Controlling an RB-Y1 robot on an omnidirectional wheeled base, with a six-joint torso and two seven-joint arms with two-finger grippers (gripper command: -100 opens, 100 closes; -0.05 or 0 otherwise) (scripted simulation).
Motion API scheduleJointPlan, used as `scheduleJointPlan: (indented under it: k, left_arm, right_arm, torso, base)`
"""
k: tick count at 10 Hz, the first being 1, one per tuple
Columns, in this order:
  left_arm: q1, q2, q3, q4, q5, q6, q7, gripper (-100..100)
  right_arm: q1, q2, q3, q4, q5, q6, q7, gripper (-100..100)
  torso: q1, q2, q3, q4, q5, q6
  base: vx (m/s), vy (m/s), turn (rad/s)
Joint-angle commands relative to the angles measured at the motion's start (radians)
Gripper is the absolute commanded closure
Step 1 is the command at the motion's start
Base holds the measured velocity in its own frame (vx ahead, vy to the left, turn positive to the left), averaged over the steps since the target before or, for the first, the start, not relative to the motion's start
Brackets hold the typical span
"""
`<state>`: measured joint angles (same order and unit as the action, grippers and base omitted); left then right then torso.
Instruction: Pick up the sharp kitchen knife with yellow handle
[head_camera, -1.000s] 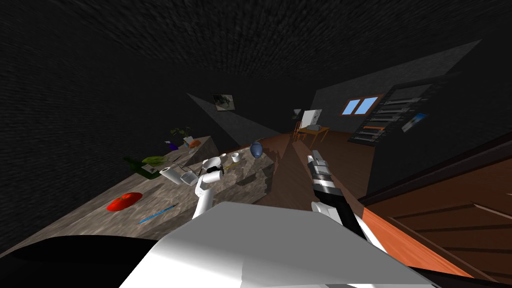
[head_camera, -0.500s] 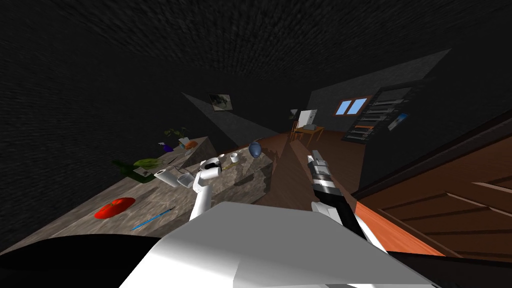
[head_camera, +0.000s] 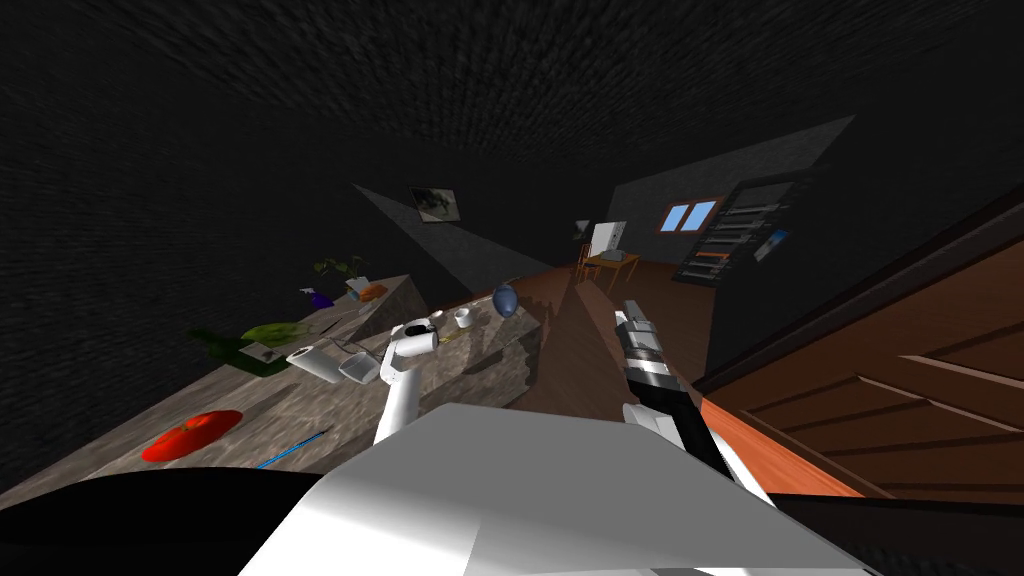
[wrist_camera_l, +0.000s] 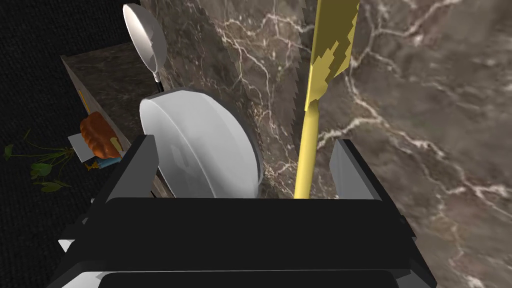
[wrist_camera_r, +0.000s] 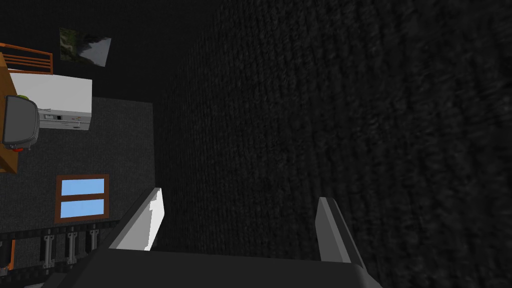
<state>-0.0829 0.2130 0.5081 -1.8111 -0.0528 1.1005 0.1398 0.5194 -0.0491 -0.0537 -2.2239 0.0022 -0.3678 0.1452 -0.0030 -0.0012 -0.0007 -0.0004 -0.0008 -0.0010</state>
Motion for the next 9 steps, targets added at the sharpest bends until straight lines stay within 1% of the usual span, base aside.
scheduleJointPlan:
  k: [1, 3, 6, 7, 8, 9]
  left_arm:
    - [0.015, 0.005, 0.013, -0.004, -0.003, 0.033, -0.005, -100]
    - [0.028, 0.013, 0.026, -0.007, -0.01, 0.079, -0.009, -100]
    - [0.055, 0.021, 0.038, -0.012, -0.019, 0.133, -0.016, -100]
    - [0.051, 0.02, 0.036, -0.011, -0.016, 0.12, -0.016, -100]
    - [0.051, 0.02, 0.037, -0.01, -0.016, 0.123, -0.016, 0]
    - [0.051, 0.035, 0.051, 0.02, -0.006, 0.103, -0.015, -100]
  right_arm:
    - [0.0, 0.0, 0.0, 0.0, 0.0, 0.0, 0.0, 0]
    - [0.0, 0.0, 0.0, 0.0, 0.0, 0.0, 0.0, 0]
    - [0.0, 0.0, 0.0, 0.0, 0.0, 0.0, 0.0, 0]
    - [0.0, 0.0, 0.0, 0.0, 0.0, 0.0, 0.0, 0]
    - [0.0, 0.0, 0.0, 0.0, 0.0, 0.0, 0.0, 0]
    - [0.0, 0.0, 0.0, 0.0, 0.0, 0.0, 0.0, 0]
  torso:
    - [0.0, 0.0, 0.0, 0.0, 0.0, 0.0]
    - [0.0, 0.0, 0.0, 0.0, 0.0, 0.0]
    - [0.0, 0.0, 0.0, 0.0, 0.0, 0.0]
    - [0.0, 0.0, 0.0, 0.0, 0.0, 0.0]
    - [0.002, 0.001, 0.0, 0.0, 0.0, 0.0]
    - [0.003, 0.002, 0.001, 0.0, 0.0, 0.0]
  base:
    - [0.039, -0.049, -0.054]
    - [0.045, -0.062, -0.061]
    - [0.038, -0.05, -0.013]
    - [0.015, -0.021, 0.003]
    - [0.0, 0.0, 0.0]
    - [-0.003, -0.011, -0.089]
